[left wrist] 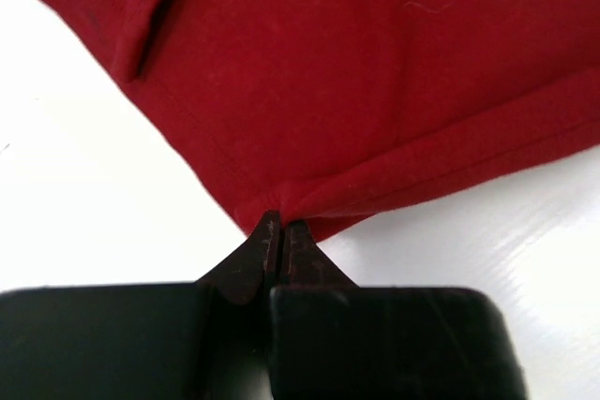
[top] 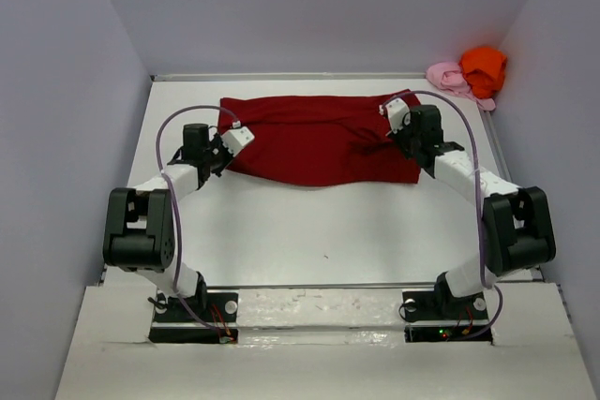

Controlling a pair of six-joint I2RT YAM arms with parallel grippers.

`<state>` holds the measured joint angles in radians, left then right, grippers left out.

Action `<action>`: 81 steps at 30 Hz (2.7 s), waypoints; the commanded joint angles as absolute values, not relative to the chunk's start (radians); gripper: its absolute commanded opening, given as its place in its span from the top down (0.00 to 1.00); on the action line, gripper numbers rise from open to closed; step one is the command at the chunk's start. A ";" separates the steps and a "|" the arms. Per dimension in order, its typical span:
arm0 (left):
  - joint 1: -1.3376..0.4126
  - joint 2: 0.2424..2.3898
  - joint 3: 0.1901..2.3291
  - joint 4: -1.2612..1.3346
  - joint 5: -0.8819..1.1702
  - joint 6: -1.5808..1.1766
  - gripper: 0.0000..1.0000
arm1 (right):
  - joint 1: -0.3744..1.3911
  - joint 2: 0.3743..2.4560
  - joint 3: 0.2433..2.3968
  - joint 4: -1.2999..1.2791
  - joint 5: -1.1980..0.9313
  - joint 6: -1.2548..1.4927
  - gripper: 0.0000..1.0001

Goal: Fold and stack the t-shirts
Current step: Fold the tshirt

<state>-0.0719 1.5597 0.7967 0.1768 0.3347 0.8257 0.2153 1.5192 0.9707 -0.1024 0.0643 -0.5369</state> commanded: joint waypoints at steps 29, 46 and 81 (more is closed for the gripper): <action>-0.012 1.813 1.175 0.180 0.348 0.795 1.00 | 0.144 1.787 1.367 0.120 0.225 -0.511 1.00; -0.018 1.999 1.356 0.149 0.227 0.758 0.04 | 0.135 2.108 1.571 0.136 0.290 -0.543 1.00; -0.121 2.181 1.704 -0.144 0.252 0.379 0.01 | 0.126 1.983 1.471 -0.276 0.035 -0.339 0.35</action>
<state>-0.0792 2.2177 1.6604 -0.0525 0.2848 0.3851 0.1310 1.9938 1.4223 -0.1677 0.1101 -0.3977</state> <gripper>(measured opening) 0.989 0.652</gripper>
